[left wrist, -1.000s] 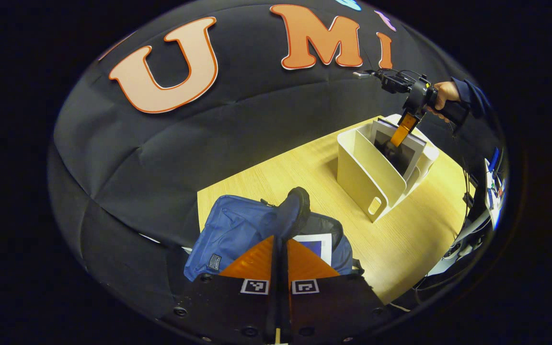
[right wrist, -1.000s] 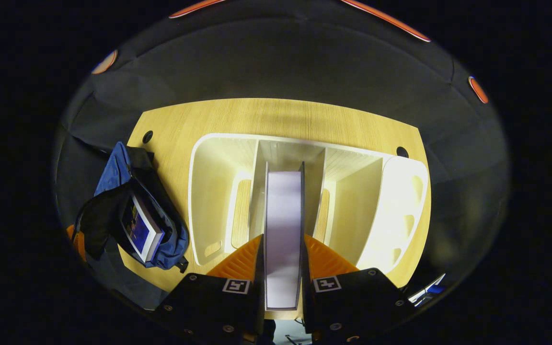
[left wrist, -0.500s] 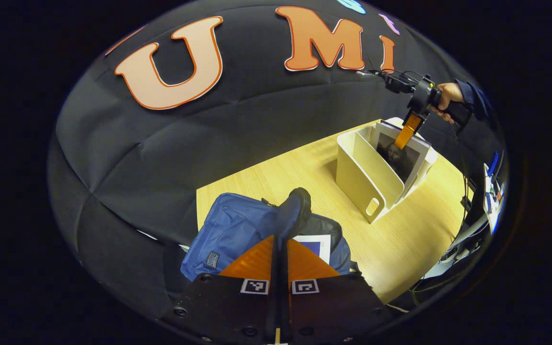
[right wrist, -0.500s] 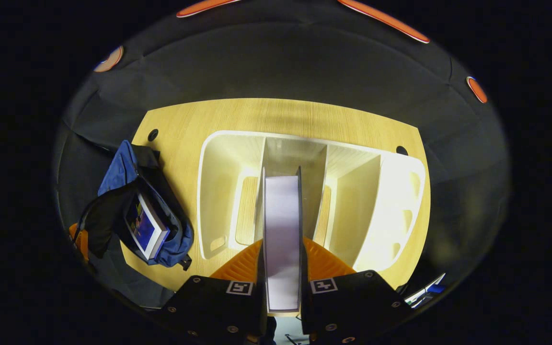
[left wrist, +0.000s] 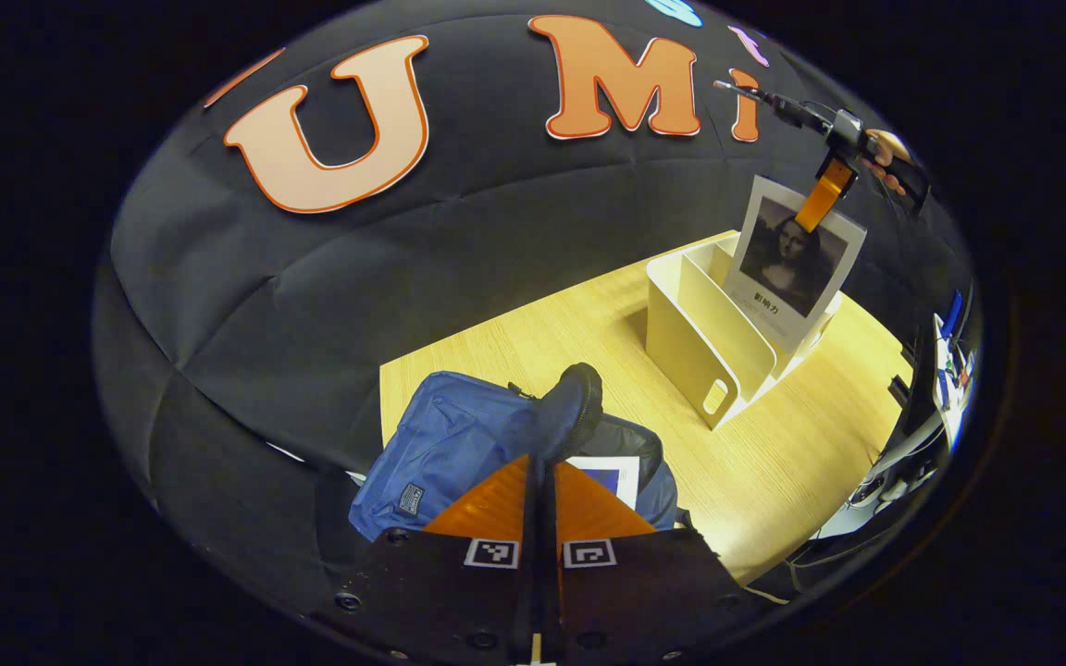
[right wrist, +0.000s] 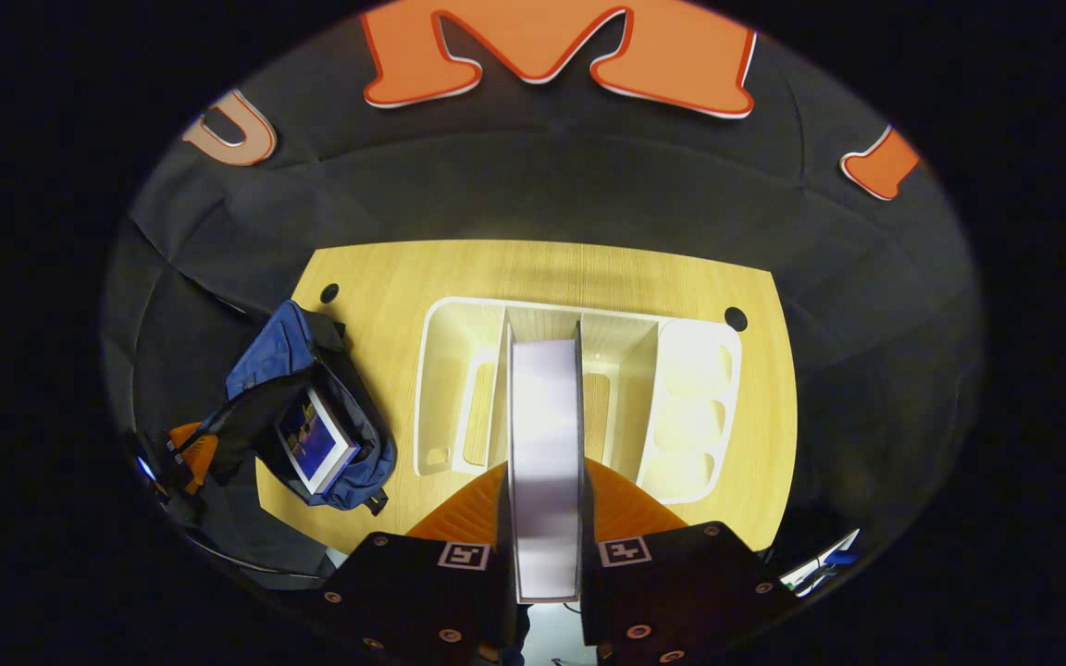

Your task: Open the schoolbag, grab two books from the bookshelf and put them into the schoolbag.

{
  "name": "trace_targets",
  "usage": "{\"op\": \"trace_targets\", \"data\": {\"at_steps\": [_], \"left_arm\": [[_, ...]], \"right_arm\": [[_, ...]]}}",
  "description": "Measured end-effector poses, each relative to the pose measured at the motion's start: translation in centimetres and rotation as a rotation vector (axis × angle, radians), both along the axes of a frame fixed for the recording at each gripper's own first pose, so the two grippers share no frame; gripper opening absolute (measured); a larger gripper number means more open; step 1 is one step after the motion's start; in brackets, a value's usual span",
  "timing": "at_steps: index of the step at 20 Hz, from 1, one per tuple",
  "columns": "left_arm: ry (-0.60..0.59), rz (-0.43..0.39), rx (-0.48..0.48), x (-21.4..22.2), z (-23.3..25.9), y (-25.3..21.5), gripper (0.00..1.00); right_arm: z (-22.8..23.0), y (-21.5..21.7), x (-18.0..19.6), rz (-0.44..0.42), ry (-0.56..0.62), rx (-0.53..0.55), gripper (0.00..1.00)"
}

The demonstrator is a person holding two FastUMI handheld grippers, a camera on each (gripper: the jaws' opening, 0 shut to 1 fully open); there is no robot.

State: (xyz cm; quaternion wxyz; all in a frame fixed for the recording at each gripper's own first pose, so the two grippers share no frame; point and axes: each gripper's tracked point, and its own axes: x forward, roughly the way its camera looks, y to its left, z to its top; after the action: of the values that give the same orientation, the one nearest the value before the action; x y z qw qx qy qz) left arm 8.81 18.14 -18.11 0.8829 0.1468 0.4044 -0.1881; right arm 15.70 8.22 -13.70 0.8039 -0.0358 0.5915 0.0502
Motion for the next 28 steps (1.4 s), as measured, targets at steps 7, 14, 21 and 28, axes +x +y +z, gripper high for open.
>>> {"op": "trace_targets", "data": {"at_steps": [7,14,21,28], "left_arm": [[0.002,0.021,-0.008,-0.5,0.2,0.3,0.04],[0.006,0.032,0.017,-0.4,0.4,0.0,0.04],[0.023,0.059,0.029,-0.6,0.4,-0.1,0.04],[0.036,0.074,0.047,-0.9,0.2,-0.7,0.04]], "right_arm": [[5.3,1.4,-1.6,0.006,-0.095,0.107,0.28],[4.6,5.5,-3.5,-0.079,-0.097,0.404,0.28],[2.7,8.6,-4.7,-0.183,-0.083,0.647,0.26],[-2.1,15.0,-7.6,-0.307,-0.007,0.799,0.26]]}}
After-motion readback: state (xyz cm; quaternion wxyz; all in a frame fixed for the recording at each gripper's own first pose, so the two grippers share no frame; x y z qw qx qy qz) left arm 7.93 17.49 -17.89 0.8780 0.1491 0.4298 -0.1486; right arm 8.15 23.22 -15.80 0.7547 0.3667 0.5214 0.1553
